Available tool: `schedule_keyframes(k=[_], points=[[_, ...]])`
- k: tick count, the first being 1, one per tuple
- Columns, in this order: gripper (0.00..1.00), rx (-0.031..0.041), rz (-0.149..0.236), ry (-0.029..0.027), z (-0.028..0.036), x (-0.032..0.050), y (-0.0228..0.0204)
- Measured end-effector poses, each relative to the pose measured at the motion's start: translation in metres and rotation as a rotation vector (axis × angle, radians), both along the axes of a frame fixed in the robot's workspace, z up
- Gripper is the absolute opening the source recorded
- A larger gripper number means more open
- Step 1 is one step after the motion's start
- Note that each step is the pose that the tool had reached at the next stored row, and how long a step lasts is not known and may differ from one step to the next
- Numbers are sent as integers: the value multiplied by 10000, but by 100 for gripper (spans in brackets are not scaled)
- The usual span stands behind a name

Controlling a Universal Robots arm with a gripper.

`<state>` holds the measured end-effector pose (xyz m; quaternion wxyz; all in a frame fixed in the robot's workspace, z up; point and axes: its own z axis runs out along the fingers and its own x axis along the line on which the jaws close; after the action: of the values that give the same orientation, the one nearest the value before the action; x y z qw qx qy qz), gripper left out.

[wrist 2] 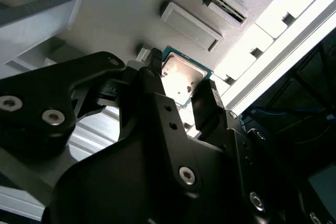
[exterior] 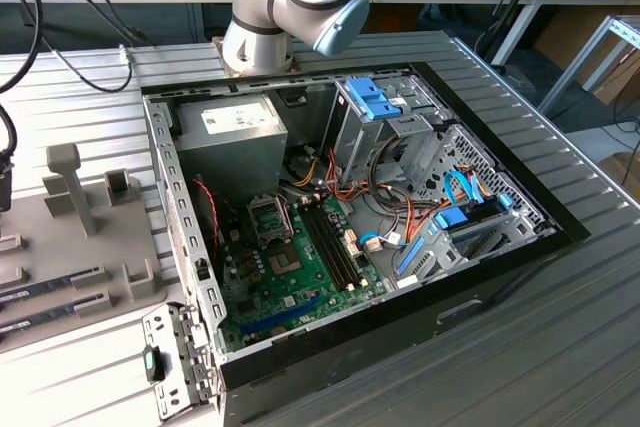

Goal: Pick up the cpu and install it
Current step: 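Pick up the cpu and move it towards the insertion slot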

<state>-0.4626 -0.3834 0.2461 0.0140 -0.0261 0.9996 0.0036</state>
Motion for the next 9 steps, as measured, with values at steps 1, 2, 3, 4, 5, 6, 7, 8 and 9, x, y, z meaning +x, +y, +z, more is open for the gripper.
schedule_keyframes(k=[1,2,3,4,5,6,7,8,9], points=[[47,0,0,0,9,0,0],[47,1,0,0,17,0,0],[47,2,0,-1,31,0,0],[47,3,0,-1,41,0,0],[47,3,0,-1,53,0,0],[47,3,0,0,60,0,0],[47,4,-1,-1,66,0,0],[47,5,0,-1,80,0,0],[47,5,-1,0,90,0,0]])
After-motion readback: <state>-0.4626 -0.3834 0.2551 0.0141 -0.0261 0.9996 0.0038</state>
